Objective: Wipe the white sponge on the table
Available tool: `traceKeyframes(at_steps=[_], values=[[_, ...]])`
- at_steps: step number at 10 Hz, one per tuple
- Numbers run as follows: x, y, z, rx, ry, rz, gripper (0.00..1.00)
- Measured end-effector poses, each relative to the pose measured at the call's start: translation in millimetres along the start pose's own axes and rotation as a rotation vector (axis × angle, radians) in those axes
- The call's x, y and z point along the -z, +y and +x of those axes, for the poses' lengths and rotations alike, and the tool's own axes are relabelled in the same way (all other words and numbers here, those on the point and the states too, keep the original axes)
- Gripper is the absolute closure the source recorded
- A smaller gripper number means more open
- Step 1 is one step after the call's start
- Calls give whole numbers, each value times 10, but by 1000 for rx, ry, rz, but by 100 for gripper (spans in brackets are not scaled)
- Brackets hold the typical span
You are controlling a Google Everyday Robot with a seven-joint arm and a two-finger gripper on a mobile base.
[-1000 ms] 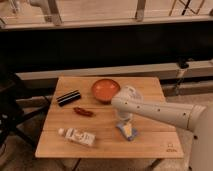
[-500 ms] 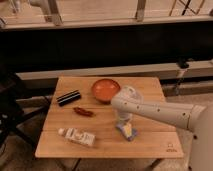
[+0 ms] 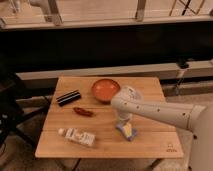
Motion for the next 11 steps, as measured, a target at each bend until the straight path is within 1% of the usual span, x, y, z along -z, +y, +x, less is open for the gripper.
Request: traceKeyframes(at_steps=[1,3,5,9,10,11], values=[[8,3,-2,1,0,-1,95],[6,-4,8,2,0,-3,94],[-11,-56,32,9,2,-6,85],[3,-61,40,10,3,-3,89],[-9,-60,34,26,3,-2,85],[-18,-63,31,36,4,-1,76]])
